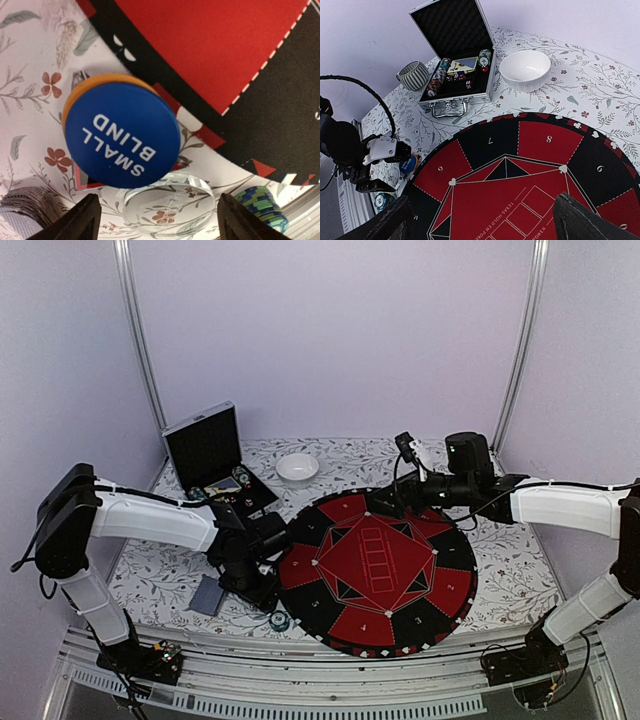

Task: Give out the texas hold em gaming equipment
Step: Pick up the dealer button from the corner of the board.

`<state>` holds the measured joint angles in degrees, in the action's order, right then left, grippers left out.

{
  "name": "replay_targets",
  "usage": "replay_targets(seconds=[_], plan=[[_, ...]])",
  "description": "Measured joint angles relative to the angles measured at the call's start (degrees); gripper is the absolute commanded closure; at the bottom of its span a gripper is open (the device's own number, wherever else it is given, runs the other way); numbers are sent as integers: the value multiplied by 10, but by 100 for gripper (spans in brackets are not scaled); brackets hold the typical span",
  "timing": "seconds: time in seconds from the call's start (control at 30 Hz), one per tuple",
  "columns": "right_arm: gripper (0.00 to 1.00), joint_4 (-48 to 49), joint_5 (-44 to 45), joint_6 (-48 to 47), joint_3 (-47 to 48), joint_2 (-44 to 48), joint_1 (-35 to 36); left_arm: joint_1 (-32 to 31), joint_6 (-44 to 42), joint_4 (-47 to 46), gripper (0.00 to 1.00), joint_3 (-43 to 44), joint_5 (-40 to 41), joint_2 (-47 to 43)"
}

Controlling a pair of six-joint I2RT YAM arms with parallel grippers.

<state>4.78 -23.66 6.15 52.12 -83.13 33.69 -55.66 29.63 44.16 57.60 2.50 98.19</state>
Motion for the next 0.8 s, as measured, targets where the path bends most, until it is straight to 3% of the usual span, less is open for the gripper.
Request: replay_targets(seconds=[0.7, 0.8], plan=[[1, -5, -5, 0, 1, -14, 0, 15, 10, -13, 23, -49, -14, -26], [1, -5, -5, 0, 1, -14, 0, 17, 10, -15, 27, -49, -18, -27]])
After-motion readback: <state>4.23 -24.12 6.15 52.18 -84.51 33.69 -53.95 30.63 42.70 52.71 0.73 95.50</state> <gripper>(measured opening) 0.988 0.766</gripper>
